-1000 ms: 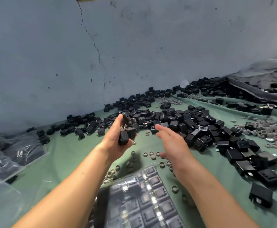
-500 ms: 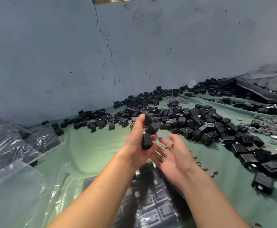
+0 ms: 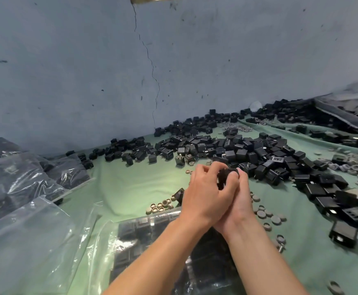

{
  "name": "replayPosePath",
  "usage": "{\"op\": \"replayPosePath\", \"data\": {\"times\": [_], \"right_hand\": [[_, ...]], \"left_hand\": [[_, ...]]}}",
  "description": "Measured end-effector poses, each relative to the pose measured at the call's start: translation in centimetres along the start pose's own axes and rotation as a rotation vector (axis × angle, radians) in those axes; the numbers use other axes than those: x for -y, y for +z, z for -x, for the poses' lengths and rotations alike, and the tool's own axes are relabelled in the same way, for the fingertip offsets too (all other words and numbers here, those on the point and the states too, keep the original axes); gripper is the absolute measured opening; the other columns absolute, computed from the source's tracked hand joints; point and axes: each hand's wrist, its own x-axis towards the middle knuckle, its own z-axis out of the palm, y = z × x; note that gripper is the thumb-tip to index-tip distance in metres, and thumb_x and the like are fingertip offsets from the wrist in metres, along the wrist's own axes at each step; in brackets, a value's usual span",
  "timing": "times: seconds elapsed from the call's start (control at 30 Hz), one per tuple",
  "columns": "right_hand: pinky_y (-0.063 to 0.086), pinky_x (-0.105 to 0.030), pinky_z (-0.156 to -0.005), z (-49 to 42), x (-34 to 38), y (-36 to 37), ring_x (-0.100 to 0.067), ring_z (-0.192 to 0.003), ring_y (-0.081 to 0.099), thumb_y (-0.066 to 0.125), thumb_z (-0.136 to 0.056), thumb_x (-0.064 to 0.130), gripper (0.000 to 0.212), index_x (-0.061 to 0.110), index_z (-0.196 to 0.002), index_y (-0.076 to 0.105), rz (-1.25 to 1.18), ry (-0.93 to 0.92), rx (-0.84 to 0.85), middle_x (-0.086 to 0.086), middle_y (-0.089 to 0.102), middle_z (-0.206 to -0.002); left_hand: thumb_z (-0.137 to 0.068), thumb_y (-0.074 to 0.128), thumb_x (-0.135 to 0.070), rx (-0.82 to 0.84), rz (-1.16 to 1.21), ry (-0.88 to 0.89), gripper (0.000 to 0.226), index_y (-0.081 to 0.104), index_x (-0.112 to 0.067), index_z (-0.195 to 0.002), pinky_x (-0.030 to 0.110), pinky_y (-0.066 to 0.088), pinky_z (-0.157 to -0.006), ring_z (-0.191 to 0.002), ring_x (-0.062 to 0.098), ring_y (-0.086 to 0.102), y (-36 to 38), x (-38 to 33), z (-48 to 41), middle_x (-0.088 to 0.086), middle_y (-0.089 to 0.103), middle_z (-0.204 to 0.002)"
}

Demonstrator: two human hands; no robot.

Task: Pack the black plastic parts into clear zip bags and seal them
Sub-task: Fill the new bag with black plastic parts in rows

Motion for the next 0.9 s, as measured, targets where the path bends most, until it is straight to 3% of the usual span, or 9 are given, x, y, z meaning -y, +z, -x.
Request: {"op": "replayPosePath", "data": {"times": [0.17,0.27,0.37,0.47,0.53,0.63,0.73,0.83,0.9], "right_hand": [[0.05,-0.031,-0.077,-0.4,0.0,-0.5,-0.022,-0.096,0.062,0.055,-0.088,0.049,0.04,0.013,-0.104,0.066,-0.115,0.107,0.023,-0.007,0.065,-0.102],[0.054,-0.028,-0.057,-1.2,0.1,-0.2,-0.022,-0.065,0.066,0.057,-0.089,0.045,0.033,0.013,-0.092,0.063,-0.143,0.089,-0.112,-0.006,0.065,-0.076],[0.058,-0.031,-0.055,-1.3,0.8,0.2,-0.024,-0.066,0.069,0.065,-0.087,0.036,0.032,0.008,-0.101,0.063,-0.271,0.075,-0.163,-0.012,0.069,-0.082],[0.054,-0.024,-0.046,-1.8,1.8,-0.1,-0.023,-0.072,0.069,0.061,-0.089,0.036,0.036,0.007,-0.11,0.058,-0.314,0.085,-0.167,-0.012,0.066,-0.095],[0.05,-0.021,-0.042,-2.2,2.6,-0.2,-0.02,-0.07,0.067,0.061,-0.089,0.036,0.033,0.009,-0.108,0.056,-0.315,0.076,-0.174,-0.011,0.063,-0.098],[0.048,-0.019,-0.041,-2.5,3.3,0.1,-0.017,-0.073,0.065,0.063,-0.089,0.036,0.032,0.012,-0.109,0.055,-0.293,0.072,-0.163,-0.01,0.062,-0.101],[0.048,-0.018,-0.04,-2.4,3.4,0.4,-0.016,-0.074,0.064,0.064,-0.089,0.036,0.032,0.014,-0.111,0.056,-0.228,0.075,-0.119,-0.01,0.062,-0.106],[0.047,-0.018,-0.039,-2.1,2.8,0.6,-0.017,-0.075,0.064,0.065,-0.089,0.035,0.031,0.015,-0.11,0.055,-0.157,0.096,-0.096,-0.009,0.062,-0.1],[0.046,-0.018,-0.039,-1.8,2.2,0.7,-0.018,-0.076,0.064,0.066,-0.089,0.035,0.031,0.016,-0.11,0.054,-0.138,0.106,-0.101,-0.009,0.062,-0.1]], "left_hand": [[-0.093,0.044,-0.049,-0.194,0.265,0.016,0.02,0.058,-0.035,-0.093,0.039,0.043,-0.097,-0.113,0.008,0.042,0.7,-1.4,-0.2,-0.012,0.05,-0.11],[-0.096,0.043,-0.041,-0.325,0.515,0.033,0.017,0.054,-0.031,-0.087,0.034,0.046,-0.086,-0.098,0.012,0.051,-0.2,-2.8,-1.5,-0.009,0.054,-0.095],[-0.1,0.042,-0.031,-0.487,0.584,-0.013,0.018,0.053,-0.025,-0.088,0.026,0.045,-0.065,-0.071,0.006,0.05,-2.6,-1.6,-3.7,-0.005,0.055,-0.081],[-0.1,0.044,-0.034,-0.169,0.125,-0.274,0.018,0.055,-0.023,-0.11,0.025,0.044,-0.066,-0.082,0.003,0.056,-4.6,3.1,-5.2,-0.002,0.063,-0.103],[-0.097,0.046,-0.041,0.21,-0.231,-0.384,0.04,0.048,-0.022,-0.132,0.036,0.051,-0.088,-0.108,0.017,0.058,-4.5,6.3,-4.7,0.005,0.053,-0.128],[-0.095,0.051,-0.042,0.416,-0.426,-0.351,0.035,0.058,-0.022,-0.123,0.045,0.045,-0.102,-0.115,0.026,0.055,-3.2,8.9,-3.5,0.007,0.056,-0.13],[-0.098,0.051,-0.036,0.257,-0.315,-0.264,0.021,0.062,-0.022,-0.11,0.037,0.051,-0.09,-0.1,0.015,0.062,-3.2,9.2,-3.1,-0.003,0.066,-0.112],[-0.099,0.053,-0.041,0.008,-0.11,-0.214,0.015,0.054,-0.03,-0.109,0.012,0.042,-0.07,-0.083,-0.009,0.055,-6.7,8.6,-1.9,-0.02,0.058,-0.095],[-0.098,0.056,-0.04,-0.188,0.005,-0.246,0.012,0.059,-0.028,-0.099,0.017,0.046,-0.069,-0.079,-0.005,0.059,-10.2,9.0,0.5,-0.019,0.062,-0.09]]}}
